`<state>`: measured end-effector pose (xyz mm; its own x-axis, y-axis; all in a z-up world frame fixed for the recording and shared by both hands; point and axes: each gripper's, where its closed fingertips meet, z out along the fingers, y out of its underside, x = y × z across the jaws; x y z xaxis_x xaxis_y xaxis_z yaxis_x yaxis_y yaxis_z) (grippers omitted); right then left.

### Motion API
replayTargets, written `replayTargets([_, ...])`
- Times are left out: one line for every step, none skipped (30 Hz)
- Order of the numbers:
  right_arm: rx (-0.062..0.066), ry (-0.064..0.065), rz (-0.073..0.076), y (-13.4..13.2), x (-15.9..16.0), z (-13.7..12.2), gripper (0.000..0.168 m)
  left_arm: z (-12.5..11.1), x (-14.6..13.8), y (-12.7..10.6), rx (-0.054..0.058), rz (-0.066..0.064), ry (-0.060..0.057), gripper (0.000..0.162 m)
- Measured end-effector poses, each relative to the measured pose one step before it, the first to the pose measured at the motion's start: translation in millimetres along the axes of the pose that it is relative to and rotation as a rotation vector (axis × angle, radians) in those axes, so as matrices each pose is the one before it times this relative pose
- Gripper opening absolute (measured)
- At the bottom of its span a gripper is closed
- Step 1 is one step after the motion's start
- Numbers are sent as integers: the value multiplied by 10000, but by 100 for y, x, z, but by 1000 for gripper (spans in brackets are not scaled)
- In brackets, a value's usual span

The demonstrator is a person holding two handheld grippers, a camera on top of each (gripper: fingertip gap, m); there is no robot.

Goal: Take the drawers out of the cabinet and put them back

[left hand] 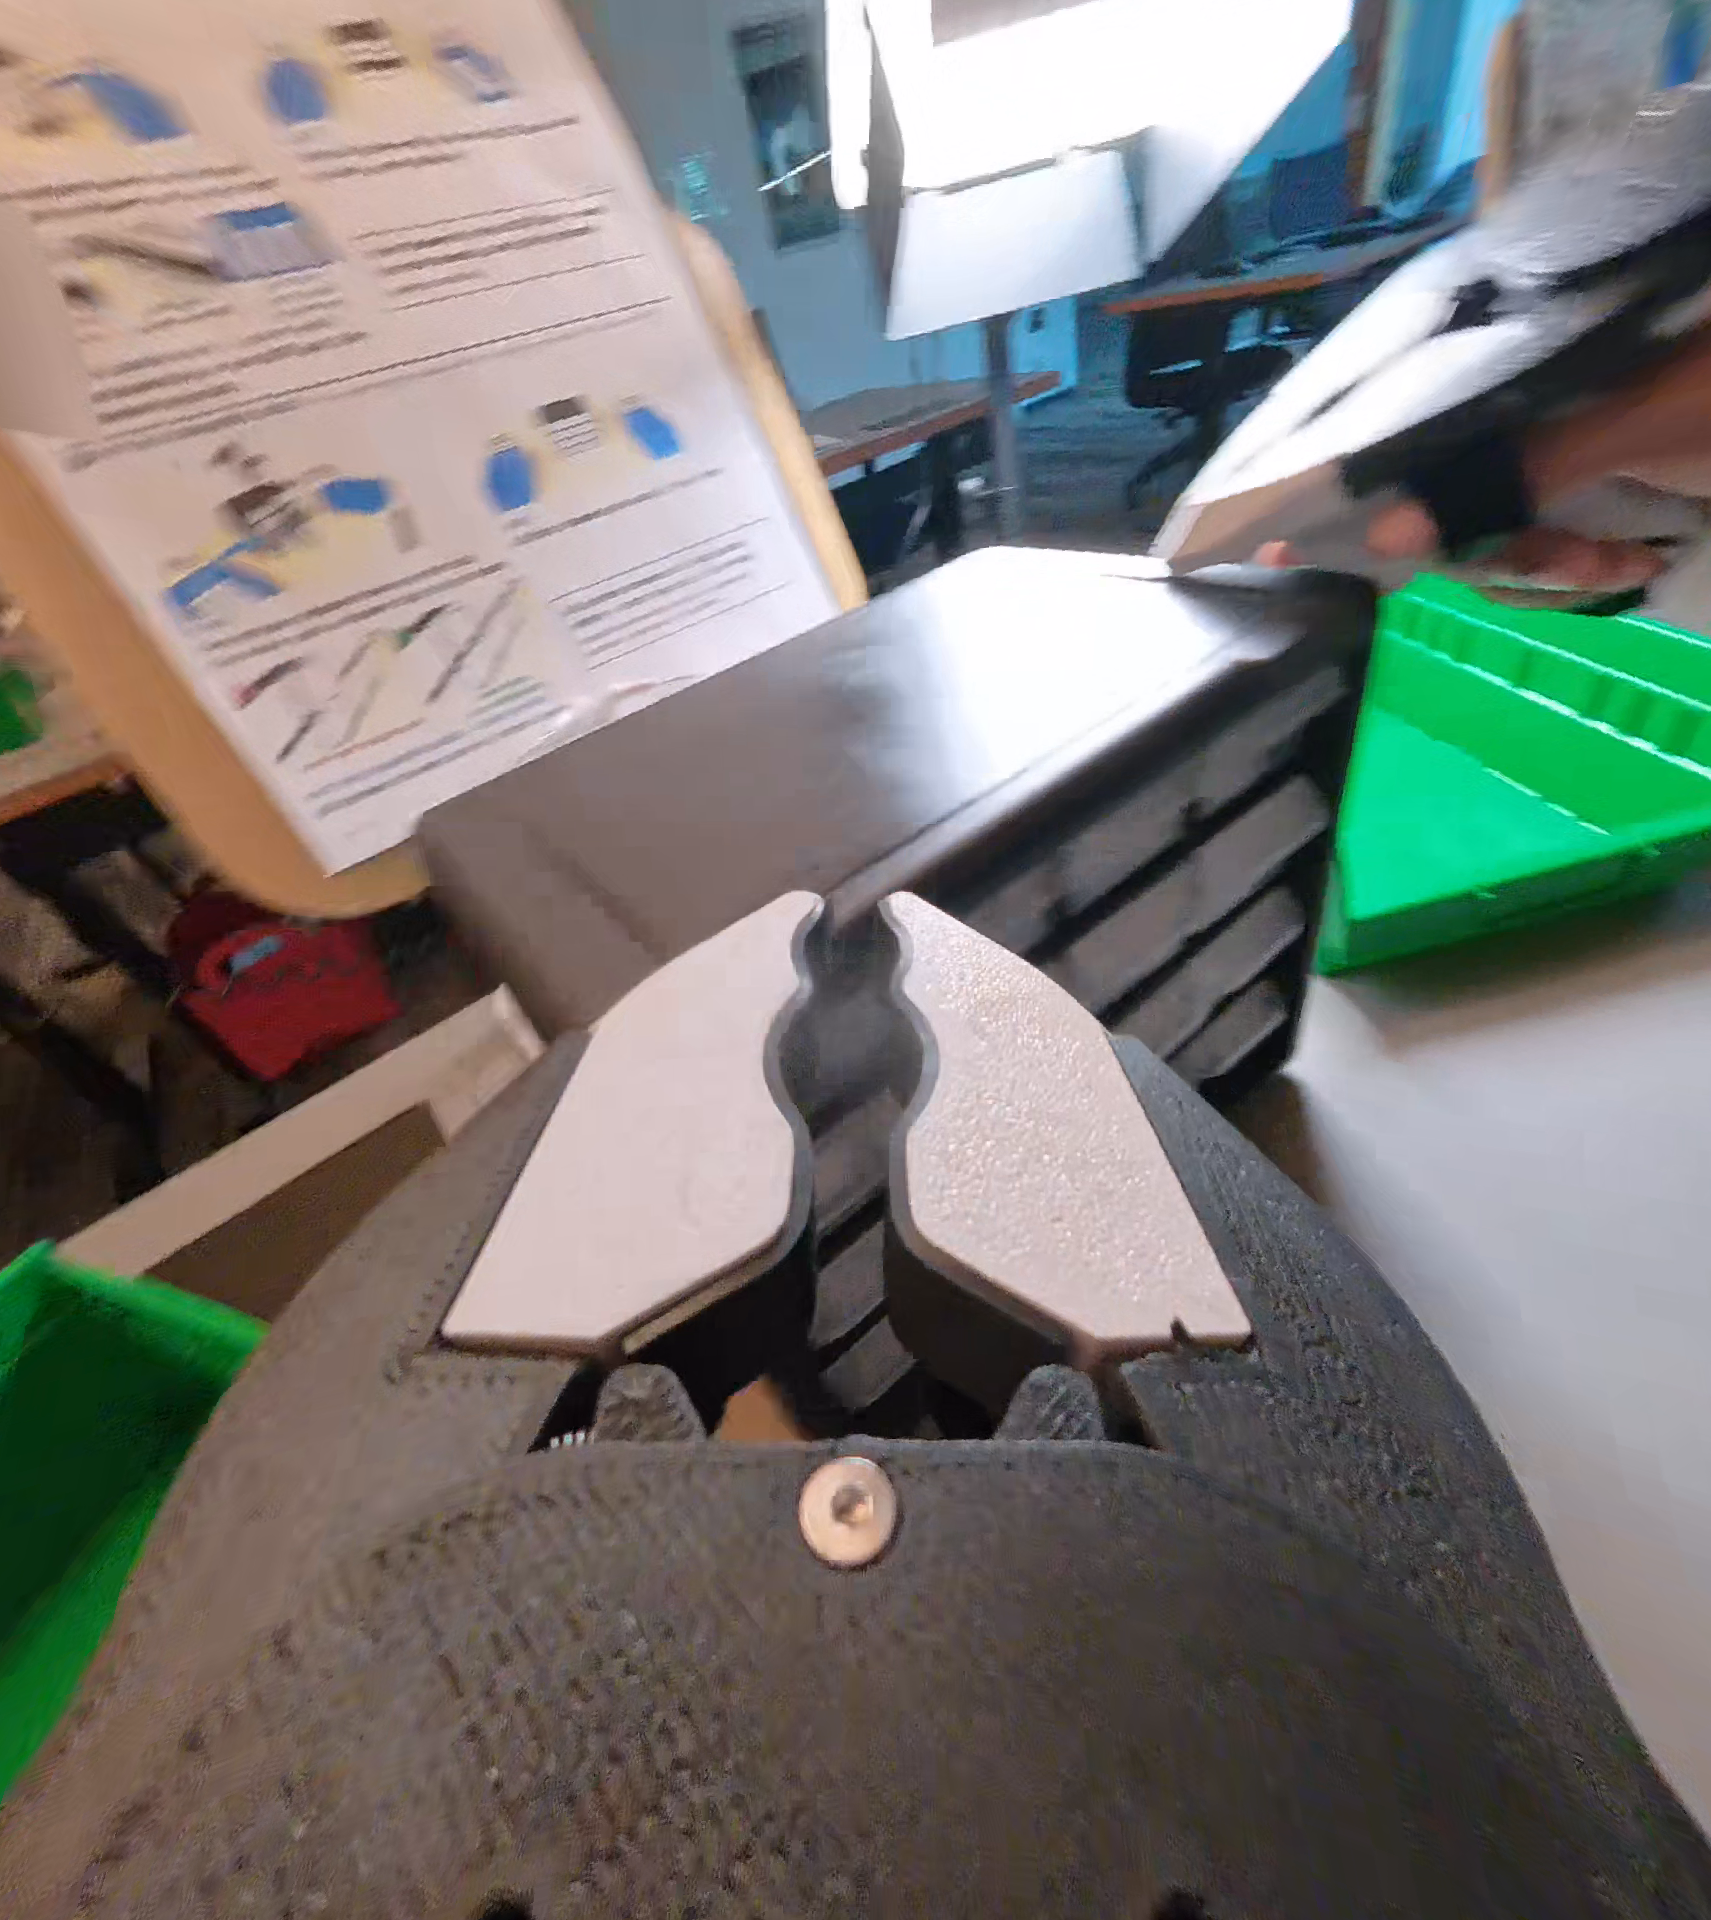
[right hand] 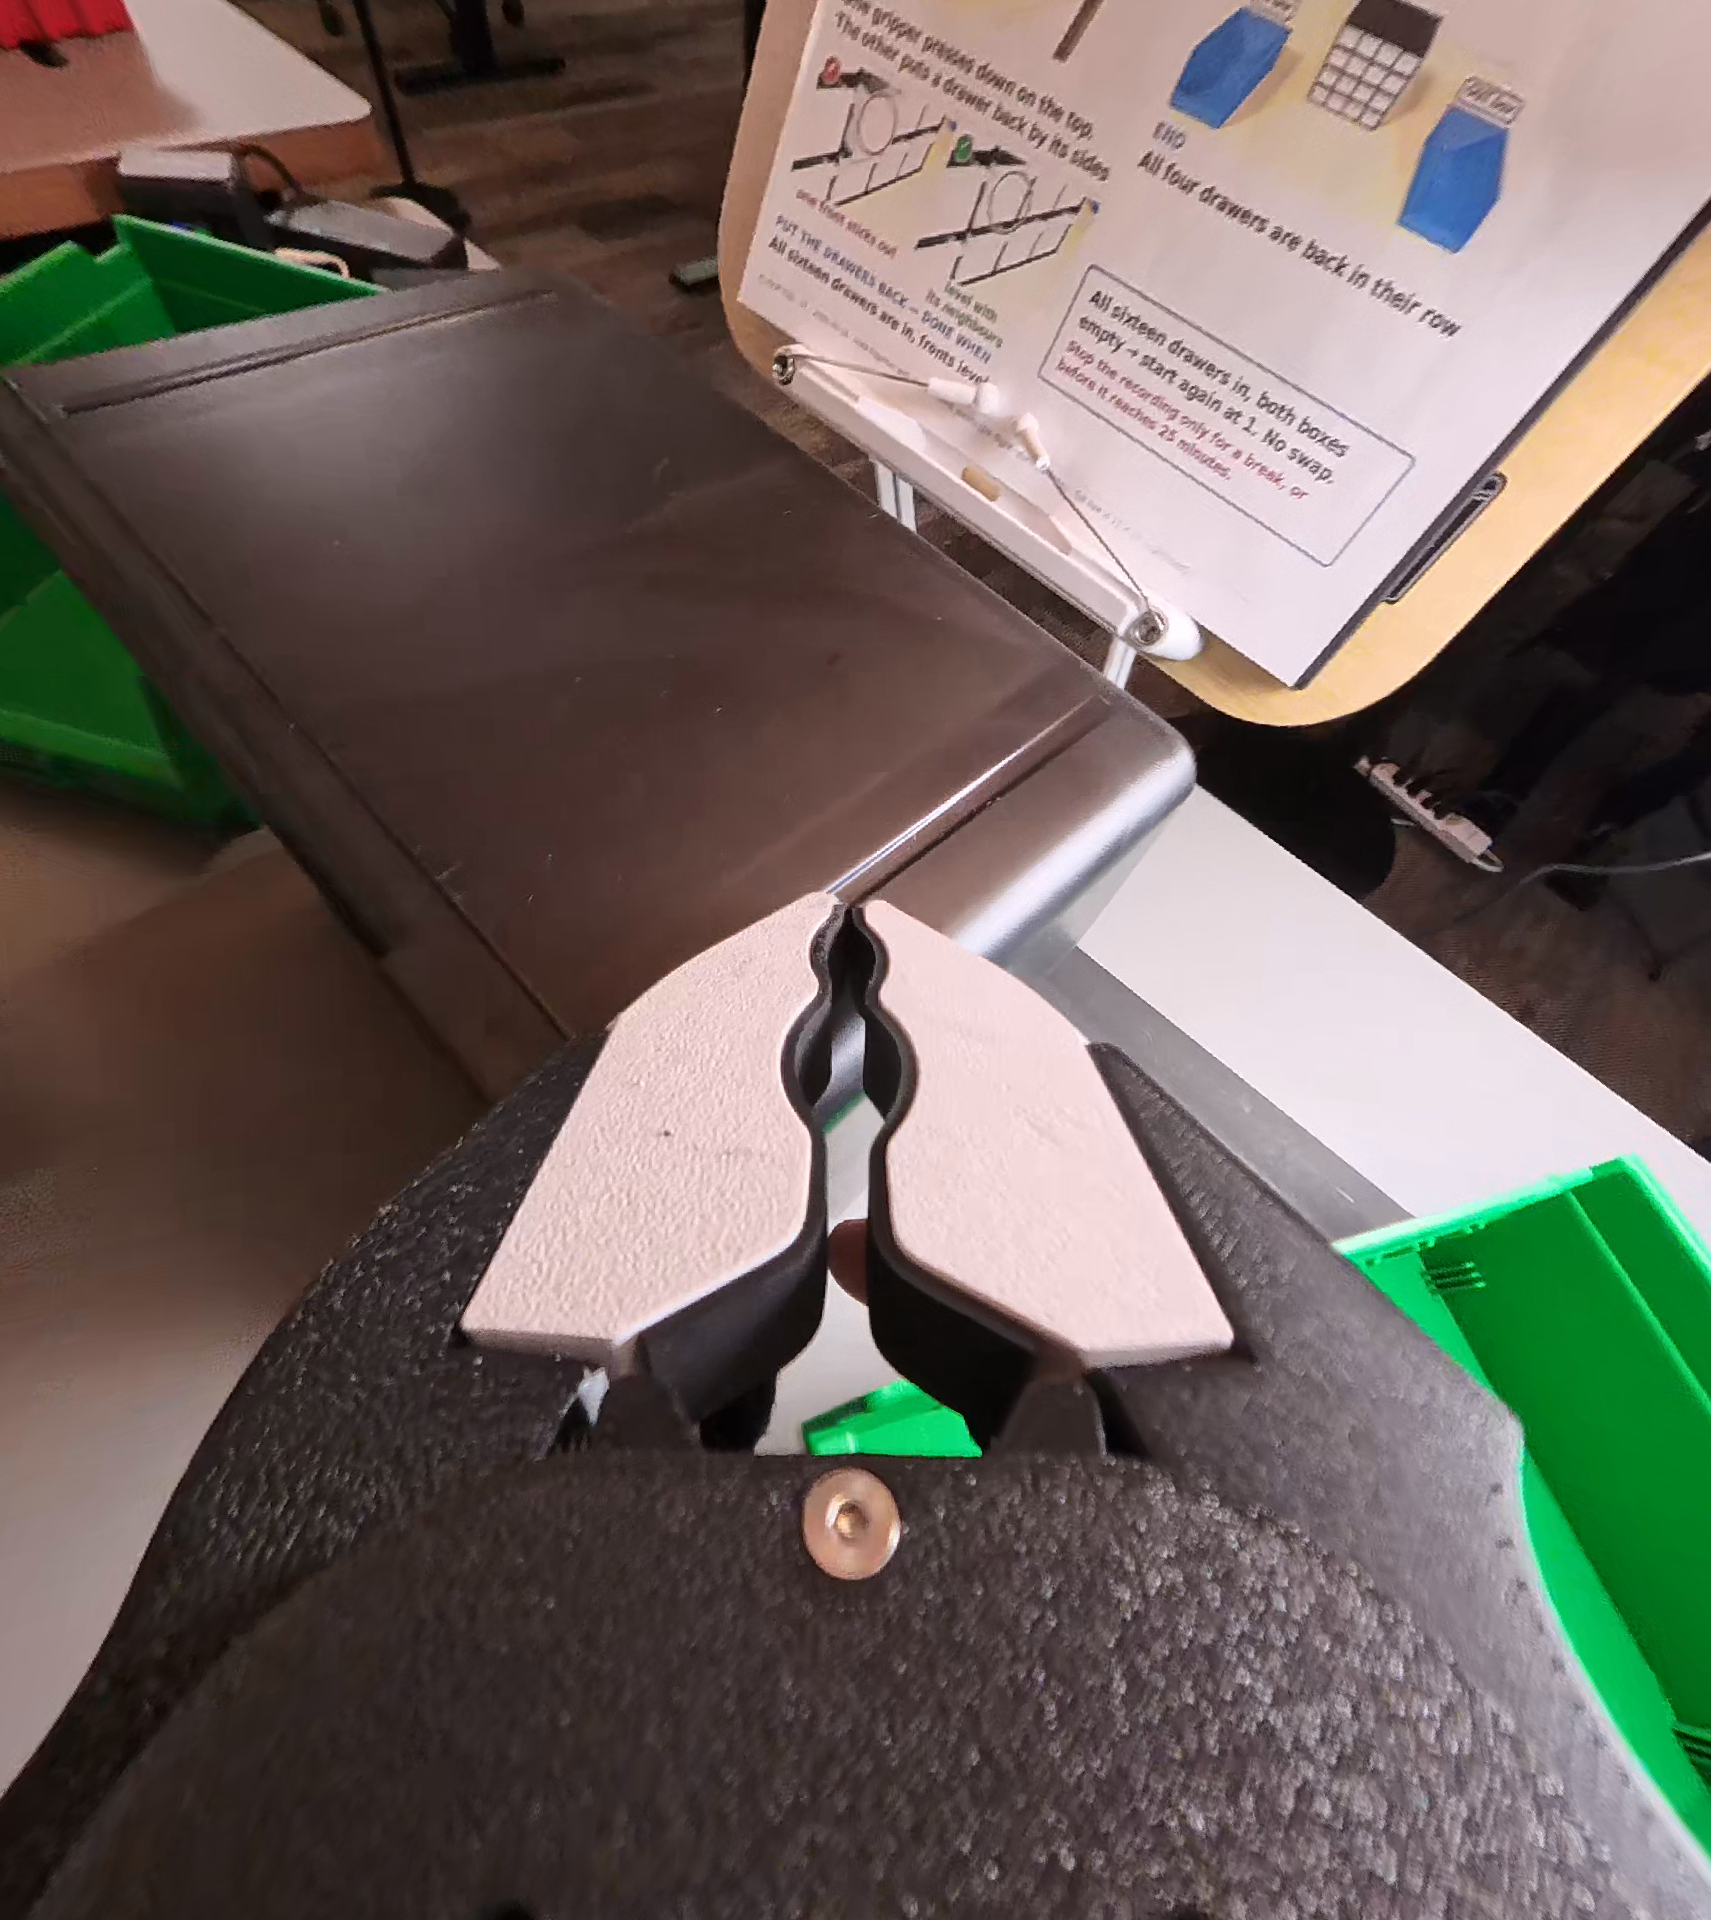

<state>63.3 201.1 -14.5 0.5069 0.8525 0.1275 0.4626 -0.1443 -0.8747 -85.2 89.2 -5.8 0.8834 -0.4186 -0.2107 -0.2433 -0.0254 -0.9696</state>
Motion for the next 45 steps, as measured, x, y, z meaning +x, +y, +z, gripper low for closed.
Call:
replayTargets([110, 104, 89, 45, 30, -94, 0, -677, -1932, 445, -123, -254, -308, 11])
replayTargets([117, 114, 66, 40, 48, -85, 0, -552, -1808, 466, -193, -203, -268, 14])
replayTargets([127, 107, 62, 41, 31, -94, 0, -441, -1585, 413, -170, -206, -175, 17])
replayTargets([133, 94, 81, 45, 21, -115, 0, -340, -1285, 324, -82, -246, -48, 19])
replayTargets([148, 97, 108, 54, -3, -154, 0, -248, -958, 258, -11, -289, 104, 21])
replayTargets([188, 100, 111, 64, -29, -190, 0, -189, -641, 260, 23, -296, 218, 23])
replayTargets([249, 114, 113, 84, -58, -265, 0, -125, -463, 276, 34, -257, 239, 23])
replayTargets([325, 83, 148, 85, -119, -343, 1, -71, -358, 307, 14, -196, 215, 23])
replayTargets([384, 20, 236, 83, -213, -400, 3, -4, -277, 359, -30, -135, 193, 24])
replayTargets([434, -3, 321, 100, -270, -470, 4, 47, -246, 392, -65, -80, 161, 25])
replayTargets([493, -24, 315, 90, -326, -501, 7, 65, -282, 402, -79, -54, 95, 26])
replayTargets([542, 38, 229, 99, -325, -505, 10, 90, -287, 394, -78, -47, 38, 27])
replayTargets([559, 71, 60, 102, -355, -504, 14, 107, -211, 382, -63, -31, 49, 27])
replayTargets([581, 162, -78, 27, -272, -540, 15, 114, -114, 334, -32, -31, 76, 28])
replayTargets([505, 178, -223, 13, -283, -540, 17, 147, -32, 289, -7, -31, 96, 29])
replayTargets([453, 153, -389, -104, -376, -505, 20, 153, 17, 217, 20, -15, 99, 29])
replayTargets([267, 17, -648, -71, -663, -338, 24, 159, 10, 96, 71, 9, 81, 29])
replayTargets([105, -134, -926, -178, -968, -214, 28, 161, 57, -12, 105, 21, 84, 29])
replayTargets([164, -123, -1006, -535, -1015, -146, 27, 137, 80, -76, 103, 9, 90, 29])
replayTargets([277, -138, -860, -835, -1017, -34, 27, 123, 87, -124, 113, -8, 72, 29])
replayTargets([290, -227, -566, -781, -1092, 152, 27, 102, 76, -126, 109, -16, 51, 28])
replayTargets([207, -247, -224, -491, -1128, 331, 27, 86, 67, -74, 61, 6, 29, 28])
replayTargets([89, -348, -18, -83, -1304, 510, 26, 47, 26, -32, 32, 51, -13, 28])
replayTargets([-66, -372, 66, 369, -1408, 658, 27, 5, 10, -48, 52, 74, -47, 28])
replayTargets([-107, -362, 28, 645, -1504, 758, 27, -40, 18, -103, 75, 56, -49, 27])
replayTargets([-139, -349, -3, 876, -1571, 853, 27, -63, 68, -178, 114, 27, -11, 27])
replayTargets([-249, -395, -31, 1072, -1671, 909, 27, -84, 143, -287, 161, 10, 41, 26])
replayTargets([-280, -366, -75, 1042, -1629, 933, 27, -71, 154, -350, 184, -10, 55, 26])
replayTargets([-218, -331, -90, 797, -1542, 854, 27, -36, 120, -389, 193, -48, 47, 26])
replayTargets([-149, -293, -103, 500, -1378, 749, 27, 1, 147, -466, 193, -105, 60, 25])
replayTargets([-139, -182, -159, 333, -1077, 668, 27, 73, 210, -621, 176, -152, 97, 25])
replayTargets([-88, -163, -212, 185, -891, 580, 27, 144, 302, -824, 169, -168, 126, 24])
replayTargets([-52, -121, -180, 96, -647, 554, 27, 232, 359, -971, 157, -135, 122, 23])
replayTargets([-72, -52, -129, 90, -386, 565, 27, 302, 339, -932, 92, -19, 80, 22])
replayTargets([-97, -21, -97, 110, -212, 599, 26, 399, 259, -719, -28, 126, 23, 21])
replayTargets([-177, 81, -104, 187, -23, 613, 26, 487, 209, -388, -190, 226, 5, 20])
replayTargets([-226, 82, -182, 218, -22, 598, 26, 578, 138, -89, -323, 284, 2, 19])
replayTargets([-232, 182, -237, 153, 95, 533, 26, 642, 1, 116, -375, 347, -79, 18])
replayTargets([-251, 241, -285, 135, 166, 467, 26, 633, -187, 289, -396, 406, -190, 18])
replayTargets([-238, 223, -303, 106, 129, 408, 25, 600, -140, 373, -380, 405, -152, 18])
replayTargets([-251, 280, -312, 113, 209, 335, 25, 560, 68, 385, -309, 304, 11, 18])
replayTargets([-253, 322, -346, 136, 264, 289, 25, 510, 199, 387, -278, 155, 130, 18])
replayTargets([-297, 330, -455, 177, 251, 240, 25, 363, 54, 316, -240, 72, 108, 13])
replayTargets([-285, 397, -545, 124, 323, 171, 24, 219, -117, 271, -205, 63, 51, 14])
replayTargets([-226, 369, -496, -8, 287, 123, 24, 137, -72, 367, -270, 19, 118, 13])
